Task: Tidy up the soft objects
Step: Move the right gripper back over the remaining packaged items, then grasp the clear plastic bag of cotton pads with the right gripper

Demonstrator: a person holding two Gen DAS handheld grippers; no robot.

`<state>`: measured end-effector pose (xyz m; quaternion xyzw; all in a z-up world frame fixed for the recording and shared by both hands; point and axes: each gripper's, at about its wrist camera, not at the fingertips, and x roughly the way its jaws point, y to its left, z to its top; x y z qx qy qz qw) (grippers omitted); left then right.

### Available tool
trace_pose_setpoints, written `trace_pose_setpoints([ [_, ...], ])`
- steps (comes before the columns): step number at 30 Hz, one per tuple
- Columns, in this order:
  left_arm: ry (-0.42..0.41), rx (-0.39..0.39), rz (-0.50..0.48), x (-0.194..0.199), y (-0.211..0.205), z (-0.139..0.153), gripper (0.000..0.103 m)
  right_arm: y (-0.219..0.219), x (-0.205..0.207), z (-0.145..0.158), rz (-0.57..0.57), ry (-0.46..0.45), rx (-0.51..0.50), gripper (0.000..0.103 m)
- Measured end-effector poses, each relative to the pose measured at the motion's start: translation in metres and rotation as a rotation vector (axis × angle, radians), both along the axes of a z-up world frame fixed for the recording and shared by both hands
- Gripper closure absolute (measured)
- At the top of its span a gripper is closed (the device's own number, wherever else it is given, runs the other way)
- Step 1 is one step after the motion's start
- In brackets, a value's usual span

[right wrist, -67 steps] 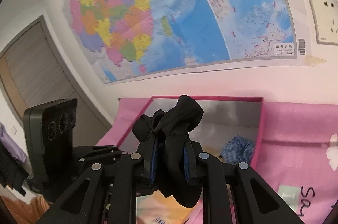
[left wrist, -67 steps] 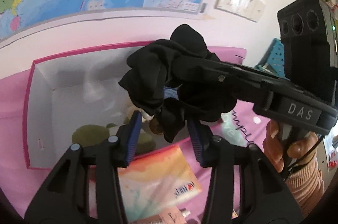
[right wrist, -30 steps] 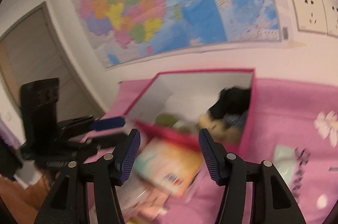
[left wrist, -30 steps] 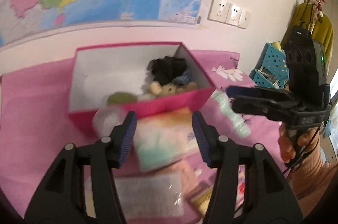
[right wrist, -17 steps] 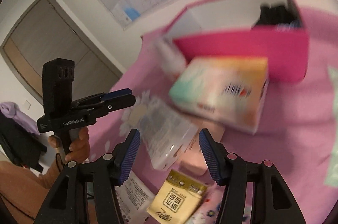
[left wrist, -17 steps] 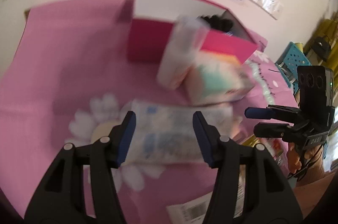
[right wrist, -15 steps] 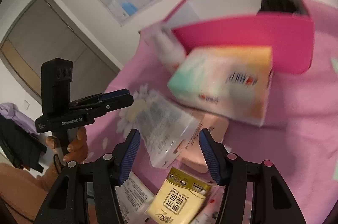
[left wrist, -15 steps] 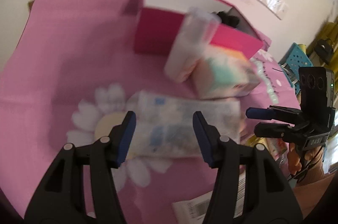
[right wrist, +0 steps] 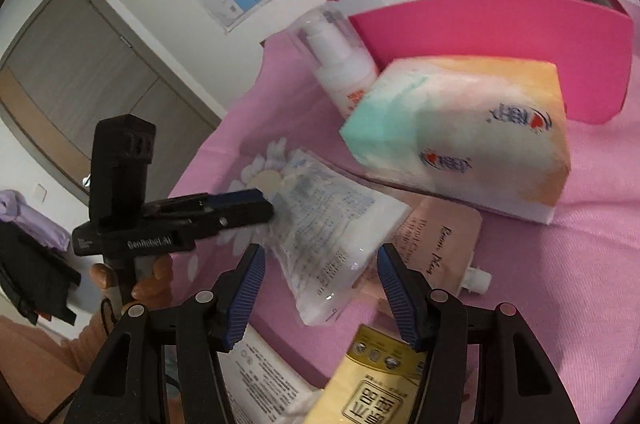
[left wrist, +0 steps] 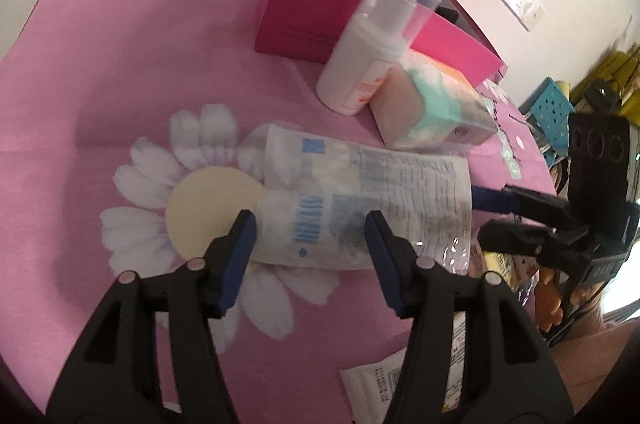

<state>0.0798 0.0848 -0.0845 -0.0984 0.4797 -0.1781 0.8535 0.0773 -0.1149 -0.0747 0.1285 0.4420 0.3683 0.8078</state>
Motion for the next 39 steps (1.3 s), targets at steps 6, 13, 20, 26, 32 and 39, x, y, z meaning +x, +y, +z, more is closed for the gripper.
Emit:
trace_pose_setpoints([
  [6, -0.002, -0.024, -0.007, 0.000, 0.000, -0.001, 0.041, 0.005, 0.001, 0.004, -0.020, -0.032, -0.004, 0.049],
  [13, 0.000, -0.029, -0.010, 0.000, 0.001, -0.001, 0.041, 0.009, 0.001, 0.003, -0.030, -0.079, -0.075, 0.083],
  [20, 0.007, -0.029, -0.049, 0.010, -0.009, 0.000, 0.040, 0.001, -0.010, 0.014, -0.031, -0.200, -0.127, 0.086],
  [26, 0.004, -0.011, -0.137, 0.027, -0.028, 0.000, 0.030, -0.009, -0.007, 0.009, -0.057, -0.191, -0.144, 0.086],
  [32, 0.021, -0.049, -0.195, 0.036, -0.037, 0.001, 0.027, -0.011, -0.005, 0.007, -0.062, -0.179, -0.141, 0.086],
  [39, 0.001, -0.052, -0.190, 0.025, -0.038, 0.006, 0.036, -0.015, -0.005, 0.008, -0.076, -0.175, -0.132, 0.086],
])
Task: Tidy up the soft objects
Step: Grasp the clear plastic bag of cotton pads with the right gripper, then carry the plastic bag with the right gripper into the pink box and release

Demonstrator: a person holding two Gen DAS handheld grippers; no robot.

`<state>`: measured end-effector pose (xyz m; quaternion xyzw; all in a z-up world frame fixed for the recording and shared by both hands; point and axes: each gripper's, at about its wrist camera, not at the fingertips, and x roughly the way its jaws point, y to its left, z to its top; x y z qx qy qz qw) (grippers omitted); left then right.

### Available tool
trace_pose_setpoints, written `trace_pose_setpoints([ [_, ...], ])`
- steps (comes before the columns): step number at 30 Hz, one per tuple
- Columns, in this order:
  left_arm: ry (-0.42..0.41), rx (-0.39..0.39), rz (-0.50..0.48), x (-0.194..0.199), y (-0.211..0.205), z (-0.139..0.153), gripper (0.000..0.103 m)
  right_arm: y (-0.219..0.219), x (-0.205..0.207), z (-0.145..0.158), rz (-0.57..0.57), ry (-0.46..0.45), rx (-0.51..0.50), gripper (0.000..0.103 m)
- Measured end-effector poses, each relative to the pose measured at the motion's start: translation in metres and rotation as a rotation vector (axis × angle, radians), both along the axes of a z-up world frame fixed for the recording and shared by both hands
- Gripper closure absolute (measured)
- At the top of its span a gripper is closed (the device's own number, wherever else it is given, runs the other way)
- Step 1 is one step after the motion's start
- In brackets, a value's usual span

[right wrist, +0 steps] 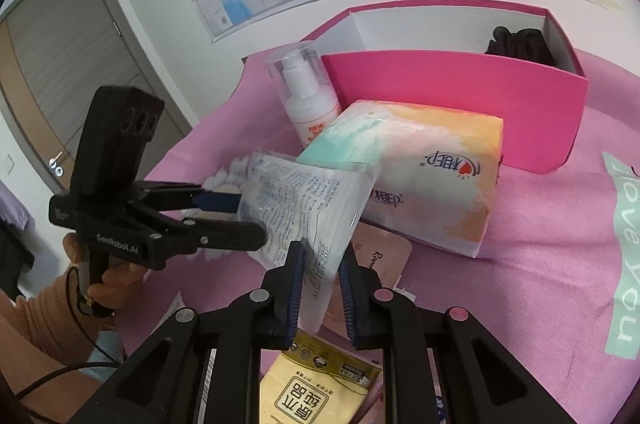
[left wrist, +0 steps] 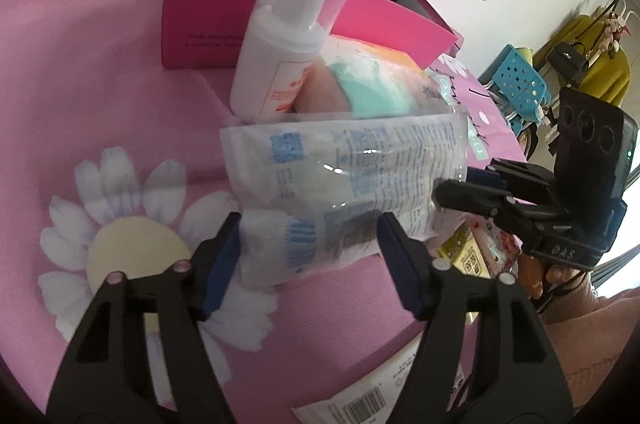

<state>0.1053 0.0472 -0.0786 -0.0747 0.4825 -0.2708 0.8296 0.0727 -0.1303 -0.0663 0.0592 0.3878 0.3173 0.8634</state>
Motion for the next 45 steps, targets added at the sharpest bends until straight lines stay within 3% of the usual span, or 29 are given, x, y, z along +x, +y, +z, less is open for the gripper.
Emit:
trace_pose_setpoints([
  [8, -0.063, -0.017, 0.046, -0.018, 0.003, 0.022, 0.046, -0.011, -0.005, 0.007, -0.003, -0.008, 0.030, 0.086],
  [13, -0.115, -0.020, 0.054, -0.028, 0.003, 0.043, 0.046, -0.017, -0.012, 0.023, 0.007, -0.045, 0.047, 0.086],
  [21, -0.259, 0.021, 0.054, -0.031, -0.002, 0.103, 0.046, -0.032, -0.013, 0.071, 0.028, -0.139, 0.103, 0.086],
  [27, -0.347, 0.073, 0.087, -0.003, -0.007, 0.143, 0.046, -0.038, 0.009, 0.108, 0.020, -0.227, 0.135, 0.086],
  [34, -0.319, 0.070, 0.116, 0.061, -0.011, 0.158, 0.046, -0.039, 0.066, 0.123, -0.012, -0.219, 0.166, 0.085],
  [45, -0.128, 0.052, 0.145, 0.152, -0.009, 0.110, 0.046, -0.037, 0.161, 0.090, -0.101, -0.087, 0.145, 0.083],
])
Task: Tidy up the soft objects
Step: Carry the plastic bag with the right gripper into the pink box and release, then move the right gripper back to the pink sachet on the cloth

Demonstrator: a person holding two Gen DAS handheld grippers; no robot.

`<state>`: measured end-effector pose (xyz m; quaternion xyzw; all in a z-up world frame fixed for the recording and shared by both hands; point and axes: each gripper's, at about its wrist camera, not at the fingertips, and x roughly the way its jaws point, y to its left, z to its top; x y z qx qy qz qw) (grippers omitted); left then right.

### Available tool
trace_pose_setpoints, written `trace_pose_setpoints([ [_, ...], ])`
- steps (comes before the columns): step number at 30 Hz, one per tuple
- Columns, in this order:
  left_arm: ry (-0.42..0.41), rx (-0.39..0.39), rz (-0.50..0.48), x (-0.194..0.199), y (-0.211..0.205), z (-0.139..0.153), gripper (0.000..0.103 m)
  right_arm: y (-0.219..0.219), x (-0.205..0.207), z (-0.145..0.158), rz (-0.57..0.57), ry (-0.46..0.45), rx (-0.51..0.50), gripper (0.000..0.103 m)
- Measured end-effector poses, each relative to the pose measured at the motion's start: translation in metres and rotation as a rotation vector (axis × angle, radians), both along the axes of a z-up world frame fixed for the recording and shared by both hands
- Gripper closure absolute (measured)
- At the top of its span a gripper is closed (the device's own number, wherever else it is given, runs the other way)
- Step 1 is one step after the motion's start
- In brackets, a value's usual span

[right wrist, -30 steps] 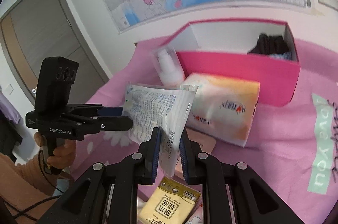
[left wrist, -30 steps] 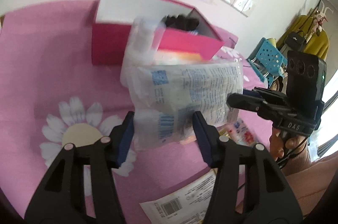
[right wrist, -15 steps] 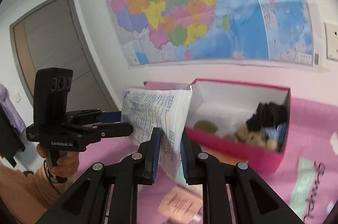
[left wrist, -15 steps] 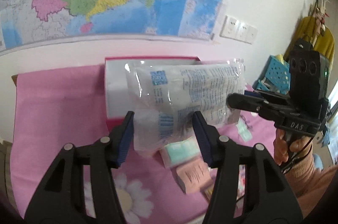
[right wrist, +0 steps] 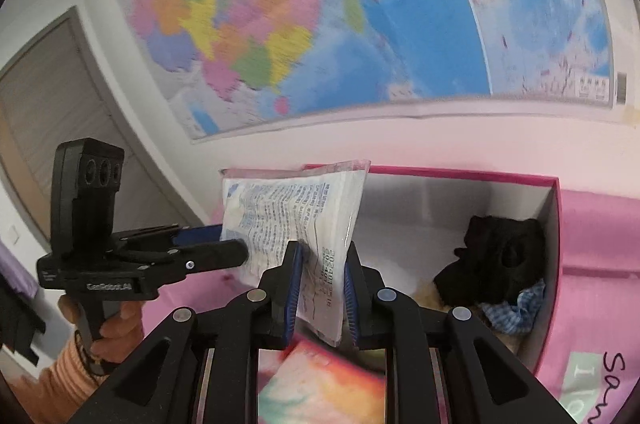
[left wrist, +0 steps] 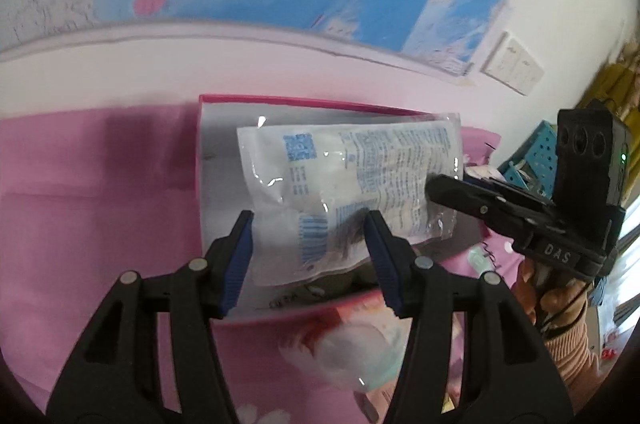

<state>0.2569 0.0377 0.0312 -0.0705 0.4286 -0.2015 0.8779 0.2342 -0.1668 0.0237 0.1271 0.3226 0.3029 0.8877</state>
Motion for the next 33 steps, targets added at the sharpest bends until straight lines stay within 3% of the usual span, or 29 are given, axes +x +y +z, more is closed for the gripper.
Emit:
trace_pose_setpoints([
  [6, 0.067, 0.023, 0.032, 0.028, -0.005, -0.020, 0.046, 0.004, 0.035, -0.021, -0.044, 0.085, -0.006, 0.078],
  [8, 0.086, 0.040, 0.045, 0.033, -0.008, -0.024, 0.046, 0.006, 0.043, -0.027, -0.059, 0.112, -0.021, 0.071],
  [14, 0.052, 0.063, 0.090, 0.029, -0.007, -0.018, 0.046, 0.013, 0.057, -0.045, -0.122, 0.180, -0.111, 0.049],
  [17, 0.007, 0.055, 0.094, 0.017, -0.001, -0.008, 0.046, 0.004, 0.053, -0.046, -0.144, 0.190, -0.093, 0.047],
  [23, -0.142, -0.003, 0.053, -0.037, 0.009, 0.024, 0.046, -0.011, 0.013, -0.026, -0.101, 0.117, -0.062, 0.047],
  [27, -0.240, -0.018, 0.004, -0.089, 0.012, 0.040, 0.040, -0.021, -0.030, -0.005, -0.042, 0.041, -0.031, 0.046],
  [33, -0.245, -0.027, -0.069, -0.140, 0.005, 0.025, 0.038, -0.031, -0.091, 0.005, 0.052, -0.012, 0.018, 0.041],
])
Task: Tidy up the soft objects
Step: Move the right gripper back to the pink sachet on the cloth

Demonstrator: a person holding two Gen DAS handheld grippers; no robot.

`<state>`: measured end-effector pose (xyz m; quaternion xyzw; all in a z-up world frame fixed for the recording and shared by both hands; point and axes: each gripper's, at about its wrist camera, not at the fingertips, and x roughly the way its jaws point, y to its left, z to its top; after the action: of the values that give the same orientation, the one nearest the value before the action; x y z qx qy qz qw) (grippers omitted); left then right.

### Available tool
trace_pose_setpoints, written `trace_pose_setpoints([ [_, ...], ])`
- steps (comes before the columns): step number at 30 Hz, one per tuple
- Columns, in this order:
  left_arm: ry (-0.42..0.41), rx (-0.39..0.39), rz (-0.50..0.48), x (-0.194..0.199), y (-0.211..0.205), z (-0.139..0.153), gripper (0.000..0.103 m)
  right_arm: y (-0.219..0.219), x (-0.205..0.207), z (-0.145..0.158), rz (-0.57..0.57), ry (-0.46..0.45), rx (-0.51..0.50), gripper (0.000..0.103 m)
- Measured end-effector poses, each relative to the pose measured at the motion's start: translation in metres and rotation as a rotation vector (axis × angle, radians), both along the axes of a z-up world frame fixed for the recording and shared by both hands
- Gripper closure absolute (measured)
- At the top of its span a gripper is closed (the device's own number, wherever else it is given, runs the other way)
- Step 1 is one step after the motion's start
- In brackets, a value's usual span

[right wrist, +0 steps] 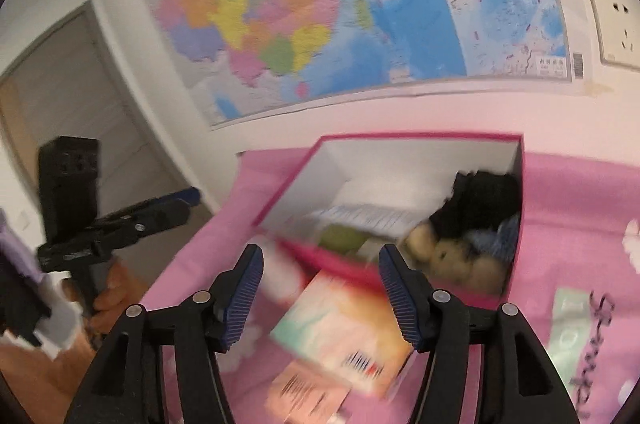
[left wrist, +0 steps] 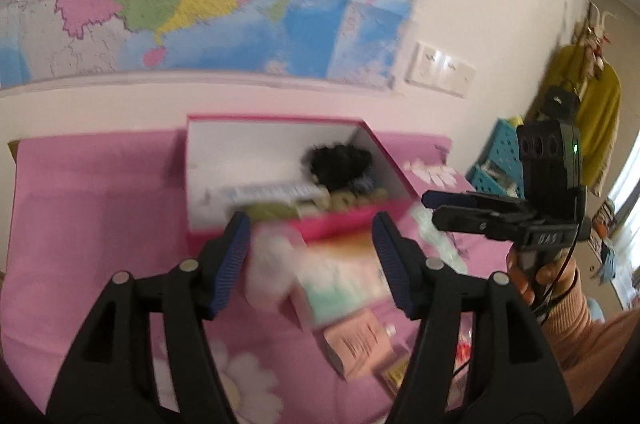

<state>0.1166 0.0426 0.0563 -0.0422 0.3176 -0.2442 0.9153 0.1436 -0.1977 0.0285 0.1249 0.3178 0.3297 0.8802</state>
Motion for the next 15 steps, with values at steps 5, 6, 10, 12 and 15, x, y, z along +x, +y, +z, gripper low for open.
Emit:
trace_pose_setpoints([
  [5, 0.062, 0.078, -0.026, -0.023, -0.018, -0.037, 0.038, -0.004, -0.037, -0.025, 0.047, 0.053, 0.009, 0.041],
  [6, 0.092, 0.078, -0.041, -0.026, -0.020, -0.048, 0.038, -0.004, -0.042, -0.032, 0.048, 0.067, -0.003, 0.041],
  [10, 0.173, 0.105, -0.054, -0.031, -0.030, -0.079, 0.038, 0.002, -0.052, -0.070, 0.059, 0.169, -0.032, 0.041],
  [12, 0.221, 0.101, -0.065, -0.033, -0.032, -0.095, 0.038, 0.007, -0.049, -0.086, 0.059, 0.219, -0.038, 0.041],
  [15, 0.260, 0.102, -0.066, -0.037, -0.035, -0.109, 0.038, 0.015, -0.045, -0.105, 0.061, 0.267, -0.046, 0.041],
])
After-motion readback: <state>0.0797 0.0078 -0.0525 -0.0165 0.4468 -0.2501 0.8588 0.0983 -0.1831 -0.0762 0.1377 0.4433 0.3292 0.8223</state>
